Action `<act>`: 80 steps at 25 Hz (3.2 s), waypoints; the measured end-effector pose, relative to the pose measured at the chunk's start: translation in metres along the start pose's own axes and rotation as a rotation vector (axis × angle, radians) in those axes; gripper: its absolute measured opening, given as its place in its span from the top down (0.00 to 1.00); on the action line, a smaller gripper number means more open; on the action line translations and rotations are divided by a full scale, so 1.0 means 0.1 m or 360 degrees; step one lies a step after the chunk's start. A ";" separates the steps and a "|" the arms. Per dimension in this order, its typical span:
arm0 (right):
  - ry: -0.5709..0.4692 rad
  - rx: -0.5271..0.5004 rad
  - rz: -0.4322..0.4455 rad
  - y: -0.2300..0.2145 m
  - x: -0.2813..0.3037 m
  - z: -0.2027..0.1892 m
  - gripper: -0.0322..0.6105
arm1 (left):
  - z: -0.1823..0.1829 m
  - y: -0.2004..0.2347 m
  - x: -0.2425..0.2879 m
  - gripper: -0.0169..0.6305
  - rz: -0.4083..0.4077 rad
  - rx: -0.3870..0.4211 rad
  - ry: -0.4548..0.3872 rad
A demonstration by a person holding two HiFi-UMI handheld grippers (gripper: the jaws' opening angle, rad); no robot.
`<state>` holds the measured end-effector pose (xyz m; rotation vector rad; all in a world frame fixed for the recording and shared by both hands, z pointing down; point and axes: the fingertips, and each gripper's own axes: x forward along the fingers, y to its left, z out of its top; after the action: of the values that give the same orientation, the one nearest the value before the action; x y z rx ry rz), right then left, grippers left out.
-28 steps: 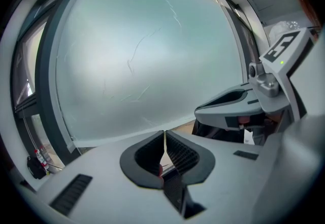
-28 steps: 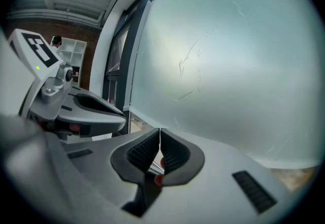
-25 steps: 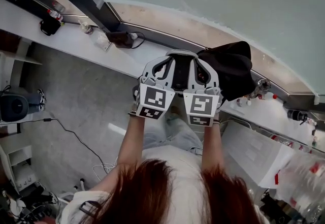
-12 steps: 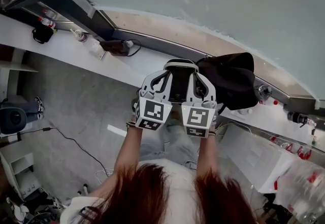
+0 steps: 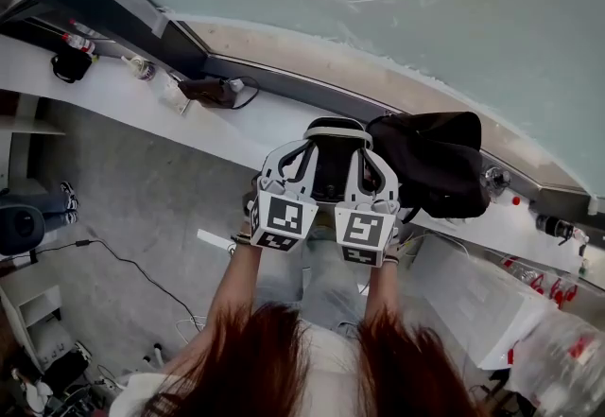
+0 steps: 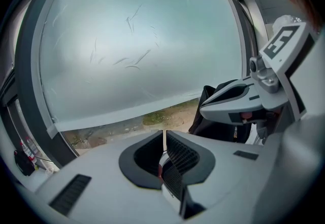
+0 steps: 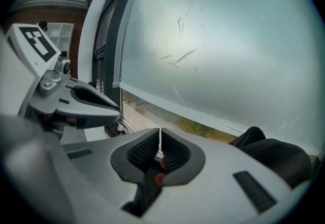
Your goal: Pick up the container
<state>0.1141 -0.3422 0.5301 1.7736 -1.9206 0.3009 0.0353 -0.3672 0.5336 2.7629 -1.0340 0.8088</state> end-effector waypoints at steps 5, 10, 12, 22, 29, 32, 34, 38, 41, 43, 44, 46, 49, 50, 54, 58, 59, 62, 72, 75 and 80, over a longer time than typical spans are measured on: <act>0.0010 -0.0060 0.0009 0.03 0.19 -0.07 0.91 | -0.16 0.06 0.15 0.94 0.0000 -0.0001 0.0038; 0.0137 -0.0212 -0.0006 0.11 0.28 -0.25 0.91 | -0.39 0.08 0.25 0.94 -0.0017 -0.0002 0.0109; 0.0162 -0.0229 -0.0009 0.12 0.34 -0.32 0.91 | -0.46 0.09 0.30 0.94 -0.0032 0.0014 0.0127; 0.0251 -0.0336 -0.0039 0.09 0.64 -0.59 0.83 | -0.69 0.14 0.61 0.94 -0.0100 0.0076 0.0171; 0.0306 -0.0404 -0.0056 0.06 0.79 -0.78 0.78 | -0.77 0.13 0.76 0.89 -0.0152 0.0102 0.0181; 0.0335 -0.0418 -0.0045 0.08 0.82 -0.79 0.76 | -0.82 0.11 0.81 0.86 -0.0169 0.0131 0.0189; 0.0349 -0.0433 -0.0051 0.08 0.84 -0.86 0.75 | -0.87 0.09 0.84 0.85 -0.0180 0.0160 0.0198; 0.0373 -0.0470 -0.0059 0.07 0.89 -0.93 0.73 | -0.97 0.06 0.92 0.82 -0.0194 0.0216 0.0225; 0.0389 -0.0503 -0.0063 0.07 0.94 -1.00 0.71 | -1.05 0.05 0.99 0.80 -0.0195 0.0254 0.0249; 0.0394 -0.0512 -0.0075 0.06 0.98 -1.03 0.70 | -1.09 0.06 1.03 0.77 -0.0194 0.0271 0.0260; 0.0392 -0.0517 -0.0085 0.05 1.00 -1.05 0.69 | -1.11 0.07 1.05 0.77 -0.0194 0.0277 0.0264; 0.0381 -0.0533 -0.0108 0.03 1.03 -1.09 0.69 | -1.14 0.08 1.09 0.76 -0.0200 0.0280 0.0273; 0.0388 -0.0532 -0.0127 0.01 1.07 -1.11 0.69 | -1.16 0.09 1.15 0.76 -0.0210 0.0281 0.0282; 0.0394 -0.0527 -0.0132 0.00 1.08 -1.11 0.69 | -1.16 0.09 1.17 0.76 -0.0208 0.0286 0.0282; 0.0403 -0.0518 -0.0166 -0.04 1.16 -1.12 0.69 | -1.15 0.08 1.24 0.76 -0.0201 0.0309 0.0285; 0.0406 -0.0519 -0.0204 -0.08 1.25 -1.15 0.68 | -1.17 0.07 1.25 0.79 -0.0191 0.0296 0.0289; 0.0405 -0.0520 -0.0212 -0.09 1.27 -1.15 0.68 | -1.17 0.08 1.25 0.81 -0.0182 0.0289 0.0287; 0.0395 -0.0533 -0.0233 -0.11 1.32 -1.16 0.68 | -1.20 0.12 1.25 0.84 -0.0159 0.0269 0.0288; 0.0347 -0.0597 -0.0340 -0.19 1.29 -1.14 0.76 | -1.21 0.11 1.23 0.85 -0.0111 0.0248 0.0286; 0.0332 -0.0610 -0.0330 -0.18 1.25 -1.14 0.76 | -1.20 0.09 1.21 0.85 -0.0104 0.0227 0.0271; 0.0302 -0.0645 -0.0306 -0.16 1.15 -1.15 0.77 | -1.19 0.06 1.15 0.85 -0.0075 0.0205 0.0244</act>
<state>0.1511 -0.3878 0.6823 1.5785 -1.5357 0.0075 0.0506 -0.4090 0.6933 2.7637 -0.9170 1.0970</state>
